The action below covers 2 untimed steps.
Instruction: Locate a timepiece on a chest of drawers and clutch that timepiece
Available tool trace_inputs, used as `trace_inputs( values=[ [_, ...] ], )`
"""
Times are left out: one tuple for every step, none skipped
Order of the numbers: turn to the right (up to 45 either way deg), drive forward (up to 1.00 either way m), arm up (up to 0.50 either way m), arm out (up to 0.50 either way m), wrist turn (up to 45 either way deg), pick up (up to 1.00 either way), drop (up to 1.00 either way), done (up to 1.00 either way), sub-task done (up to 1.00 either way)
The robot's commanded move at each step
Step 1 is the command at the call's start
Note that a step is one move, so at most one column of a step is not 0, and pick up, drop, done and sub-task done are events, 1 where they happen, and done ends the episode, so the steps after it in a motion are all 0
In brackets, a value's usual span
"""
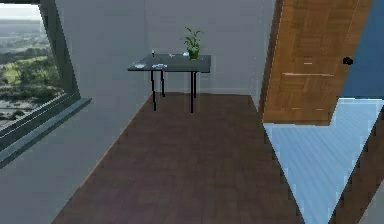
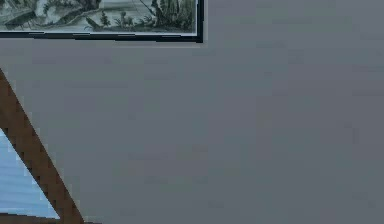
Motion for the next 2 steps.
trace_inputs(
  values=[
    [-6.0, 0.00, 0.00, 0.00, 0.0, 0.00, 0.00, 0.00, 0.00],
    [0.0, 0.10, 0.00, 0.00, 0.0, 0.00, 0.00, 0.00, 0.00]
  ],
)
